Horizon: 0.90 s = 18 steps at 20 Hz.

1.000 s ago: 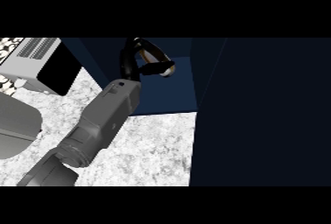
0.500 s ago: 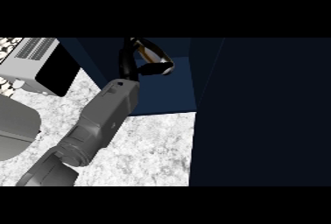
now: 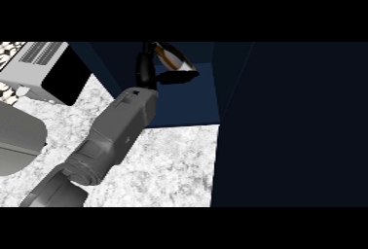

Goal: Pick up the wine, place it into the cabinet and close the cabinet

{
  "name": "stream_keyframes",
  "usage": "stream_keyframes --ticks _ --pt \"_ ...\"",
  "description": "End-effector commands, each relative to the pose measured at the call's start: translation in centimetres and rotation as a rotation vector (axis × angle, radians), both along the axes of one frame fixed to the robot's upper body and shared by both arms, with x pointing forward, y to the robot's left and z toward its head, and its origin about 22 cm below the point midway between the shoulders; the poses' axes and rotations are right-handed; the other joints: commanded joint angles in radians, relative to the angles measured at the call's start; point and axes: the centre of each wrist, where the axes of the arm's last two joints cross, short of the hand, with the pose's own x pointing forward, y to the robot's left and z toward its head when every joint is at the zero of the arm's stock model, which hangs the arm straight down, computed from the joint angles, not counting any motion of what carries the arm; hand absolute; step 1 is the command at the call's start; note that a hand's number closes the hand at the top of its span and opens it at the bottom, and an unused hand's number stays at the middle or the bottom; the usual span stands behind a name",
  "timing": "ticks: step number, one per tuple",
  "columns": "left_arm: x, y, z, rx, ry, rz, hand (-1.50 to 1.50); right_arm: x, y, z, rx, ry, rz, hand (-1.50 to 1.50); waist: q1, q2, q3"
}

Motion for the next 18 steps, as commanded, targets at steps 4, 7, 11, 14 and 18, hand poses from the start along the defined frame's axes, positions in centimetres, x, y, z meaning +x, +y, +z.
stream_keyframes --ticks 4,7,11,14,18 --pt "-1.0 -0.6 -1.3 -0.119 -0.082 -0.062 -1.50 -3.4 -0.8 3.1 0.057 -0.054 -0.002 -1.50 0.033 -0.014 -0.002" --pt "-1.1 -1.8 -0.4 -0.120 -0.116 -0.112 -1.50 -3.2 -0.6 3.4 0.046 -0.037 0.003 -1.50 0.048 -0.018 -0.002" --pt "-0.6 -1.0 1.0 -0.151 -0.116 -0.152 -1.50 -3.5 -1.4 3.4 0.033 -0.029 -0.013 -1.50 0.059 -0.023 -0.001" --pt "-1.5 -2.5 1.4 -0.172 -0.135 -0.163 -1.50 -3.2 -0.3 2.9 0.055 -0.019 -0.019 -1.50 0.063 -0.026 -0.001" --pt "-3.2 -2.7 0.3 -0.209 -0.140 -0.223 -1.50 -3.6 -1.3 3.1 0.035 -0.030 -0.049 -1.50 0.077 -0.035 0.000"
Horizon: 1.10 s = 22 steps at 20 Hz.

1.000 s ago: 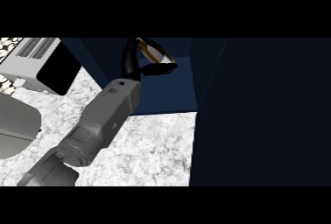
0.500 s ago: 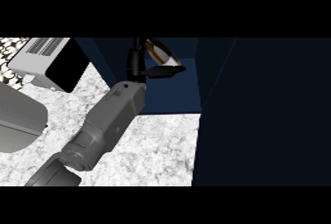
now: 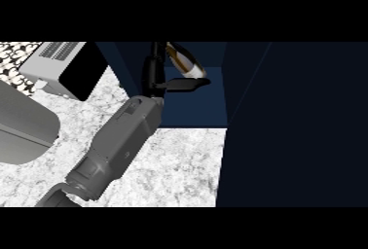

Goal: Pick up the wine, place it into the cabinet and close the cabinet

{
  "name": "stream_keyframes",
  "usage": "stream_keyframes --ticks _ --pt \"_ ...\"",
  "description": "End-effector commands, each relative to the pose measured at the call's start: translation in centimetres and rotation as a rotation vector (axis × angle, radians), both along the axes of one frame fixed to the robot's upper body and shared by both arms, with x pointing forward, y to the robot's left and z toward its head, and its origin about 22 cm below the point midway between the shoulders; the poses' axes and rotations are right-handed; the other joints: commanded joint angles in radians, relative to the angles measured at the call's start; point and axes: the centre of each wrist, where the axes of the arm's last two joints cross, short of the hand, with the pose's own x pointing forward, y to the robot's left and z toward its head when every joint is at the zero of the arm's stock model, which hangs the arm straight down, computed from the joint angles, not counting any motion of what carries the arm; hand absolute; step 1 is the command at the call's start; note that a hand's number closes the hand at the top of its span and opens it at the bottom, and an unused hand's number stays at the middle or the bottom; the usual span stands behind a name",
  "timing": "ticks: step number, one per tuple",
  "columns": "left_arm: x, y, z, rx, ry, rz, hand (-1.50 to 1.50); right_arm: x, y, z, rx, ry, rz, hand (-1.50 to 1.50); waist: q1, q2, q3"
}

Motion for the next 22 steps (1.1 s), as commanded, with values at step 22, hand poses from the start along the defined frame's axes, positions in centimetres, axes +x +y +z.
stream_keyframes --ticks 22 --pt "-17.2 2.1 0.2 -0.176 -0.021 -0.113 -1.50 -3.0 -0.5 2.8 0.021 -0.065 0.024 -1.50 0.001 0.004 0.000"
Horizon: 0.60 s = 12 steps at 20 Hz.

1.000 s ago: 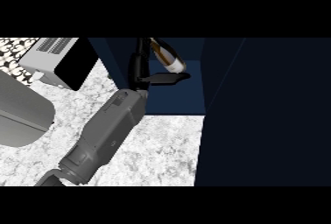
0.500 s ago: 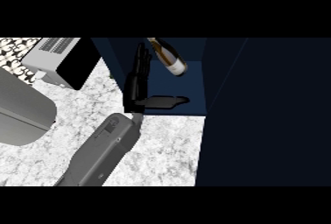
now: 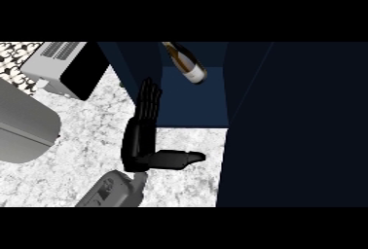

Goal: Pick up the wine, place it into the cabinet and close the cabinet

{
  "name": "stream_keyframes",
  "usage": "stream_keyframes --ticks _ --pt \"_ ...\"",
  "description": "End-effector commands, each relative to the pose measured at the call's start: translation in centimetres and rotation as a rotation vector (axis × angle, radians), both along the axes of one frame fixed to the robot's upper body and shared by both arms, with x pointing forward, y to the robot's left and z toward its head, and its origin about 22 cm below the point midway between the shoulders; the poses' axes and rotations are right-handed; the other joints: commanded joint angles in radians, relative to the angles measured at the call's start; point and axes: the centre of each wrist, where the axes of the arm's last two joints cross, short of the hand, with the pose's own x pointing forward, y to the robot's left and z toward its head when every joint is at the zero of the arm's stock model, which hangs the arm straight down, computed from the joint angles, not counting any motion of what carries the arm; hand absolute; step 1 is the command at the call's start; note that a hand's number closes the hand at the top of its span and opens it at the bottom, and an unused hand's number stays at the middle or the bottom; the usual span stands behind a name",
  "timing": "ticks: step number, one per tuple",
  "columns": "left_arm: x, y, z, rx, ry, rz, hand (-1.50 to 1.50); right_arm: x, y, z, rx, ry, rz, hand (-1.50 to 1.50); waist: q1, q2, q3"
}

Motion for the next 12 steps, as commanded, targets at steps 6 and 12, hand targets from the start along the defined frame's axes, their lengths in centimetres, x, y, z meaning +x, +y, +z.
stream_keyframes --ticks 6,12 --pt "-5.8 2.2 -0.7 -0.026 -0.012 0.020 -1.50 -3.7 -0.1 2.7 -0.124 0.003 0.193 1.50 -0.010 0.003 -0.001" --pt "-8.2 5.2 0.5 0.008 -0.025 0.051 -1.50 -4.8 1.1 2.8 -0.133 0.059 0.448 1.50 -0.003 0.000 -0.001"
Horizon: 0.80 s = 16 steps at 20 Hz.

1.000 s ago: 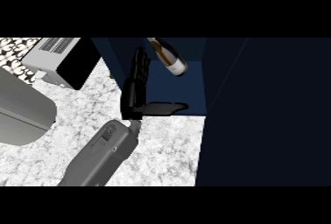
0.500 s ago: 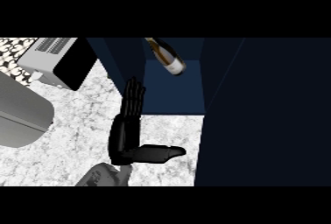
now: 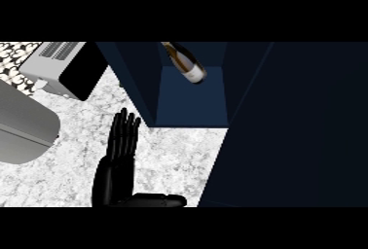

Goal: Pick up the wine, place it into the cabinet and close the cabinet

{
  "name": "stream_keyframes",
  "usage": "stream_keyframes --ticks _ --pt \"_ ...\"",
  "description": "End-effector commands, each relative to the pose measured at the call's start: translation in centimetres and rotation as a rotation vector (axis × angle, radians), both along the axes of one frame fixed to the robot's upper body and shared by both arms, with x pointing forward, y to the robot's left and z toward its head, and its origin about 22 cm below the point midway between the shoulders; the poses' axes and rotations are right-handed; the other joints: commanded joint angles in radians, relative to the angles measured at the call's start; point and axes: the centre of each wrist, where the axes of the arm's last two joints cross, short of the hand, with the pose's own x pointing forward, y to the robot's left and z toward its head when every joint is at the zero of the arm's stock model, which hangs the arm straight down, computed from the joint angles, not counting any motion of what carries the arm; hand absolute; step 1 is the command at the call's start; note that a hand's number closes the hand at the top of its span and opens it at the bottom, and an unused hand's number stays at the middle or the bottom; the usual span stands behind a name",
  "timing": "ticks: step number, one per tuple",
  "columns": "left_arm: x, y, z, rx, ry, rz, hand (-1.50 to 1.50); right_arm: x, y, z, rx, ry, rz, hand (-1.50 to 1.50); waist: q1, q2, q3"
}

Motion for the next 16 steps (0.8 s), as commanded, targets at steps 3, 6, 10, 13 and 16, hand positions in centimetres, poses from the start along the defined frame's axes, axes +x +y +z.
stream_keyframes --ticks 3,6,10,13,16 --pt "-2.2 3.6 -0.1 0.012 0.014 0.010 -1.50 -4.0 -0.1 3.3 0.046 -0.035 0.218 1.50 -0.005 0.001 -0.001" --pt "-3.2 6.7 1.0 0.038 -0.003 -0.006 -1.50 -3.1 1.3 3.5 0.034 -0.056 0.227 1.50 0.016 0.004 -0.003" --pt "-3.8 9.1 1.5 0.037 -0.026 0.048 -1.50 -4.0 2.4 3.7 0.058 -0.063 0.254 1.50 0.005 -0.005 -0.005" --pt "-4.8 11.5 1.2 0.025 -0.026 0.049 -1.50 -3.1 3.7 3.3 0.065 -0.018 0.277 1.50 0.016 -0.001 -0.005" --pt "-5.6 11.6 1.9 0.023 -0.015 0.049 -1.50 -2.3 5.9 3.2 0.058 0.019 0.311 1.50 0.028 -0.002 -0.006"
